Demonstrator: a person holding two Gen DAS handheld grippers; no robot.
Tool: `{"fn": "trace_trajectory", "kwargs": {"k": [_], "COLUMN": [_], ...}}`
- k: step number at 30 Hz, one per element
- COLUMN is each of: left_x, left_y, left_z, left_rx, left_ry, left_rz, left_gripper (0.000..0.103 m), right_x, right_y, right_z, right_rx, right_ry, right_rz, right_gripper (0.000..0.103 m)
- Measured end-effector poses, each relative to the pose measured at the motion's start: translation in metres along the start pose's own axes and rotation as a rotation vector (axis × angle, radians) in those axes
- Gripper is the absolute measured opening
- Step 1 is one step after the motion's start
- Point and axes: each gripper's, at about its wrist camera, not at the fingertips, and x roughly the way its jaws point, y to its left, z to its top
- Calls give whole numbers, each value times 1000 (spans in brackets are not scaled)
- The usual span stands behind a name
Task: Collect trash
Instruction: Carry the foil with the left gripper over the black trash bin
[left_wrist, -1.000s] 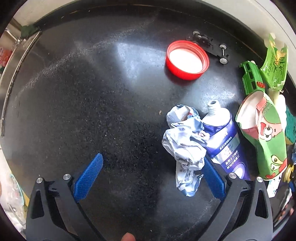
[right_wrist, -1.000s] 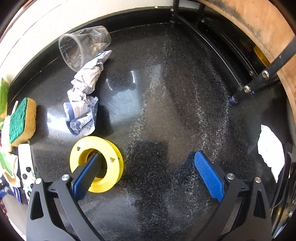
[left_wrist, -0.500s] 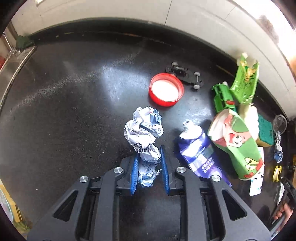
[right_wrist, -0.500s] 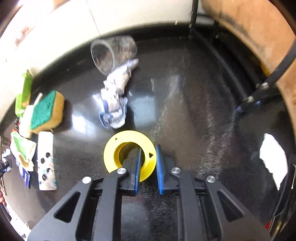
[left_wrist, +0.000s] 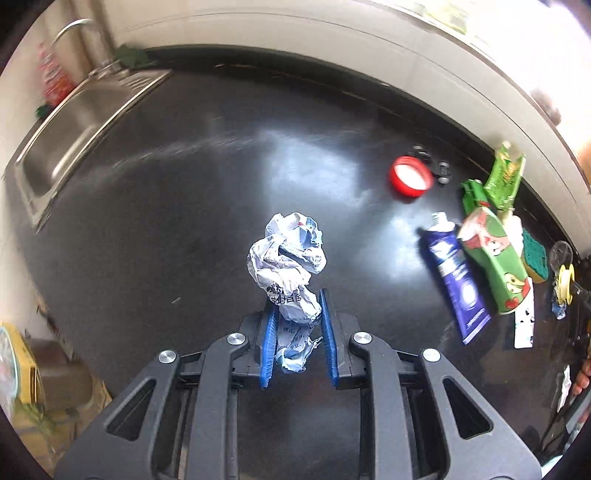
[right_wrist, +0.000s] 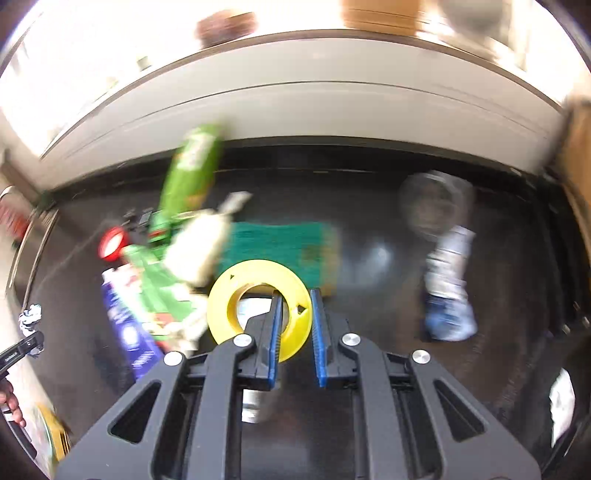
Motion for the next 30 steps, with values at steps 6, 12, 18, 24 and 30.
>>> {"fn": "trace_trajectory", "kwargs": {"k": [6, 12, 18, 24, 30], "left_x": [-29, -61, -87, -82, -52], "left_y": [88, 183, 254, 288, 302], "left_z": [-46, -120, -197, -238, -245], "left_rx": [-197, -416, -571, -666, -712], "left_ry": [-32, -40, -14, 17, 66], "left_rz": [84, 158, 210, 218, 204], "left_gripper": [21, 21, 21, 21, 21], "right_x": [24, 35, 32, 22, 28], "right_y": [135, 266, 395, 498, 567], "right_z": [-1, -26, -75, -136, -182], "right_rx": [-235, -454, -663, -878, -1025], "right_ry": [58, 118, 188, 241, 312], "right_rz": [147, 286, 419, 517, 568], "right_gripper": [16, 16, 16, 16, 16]}}
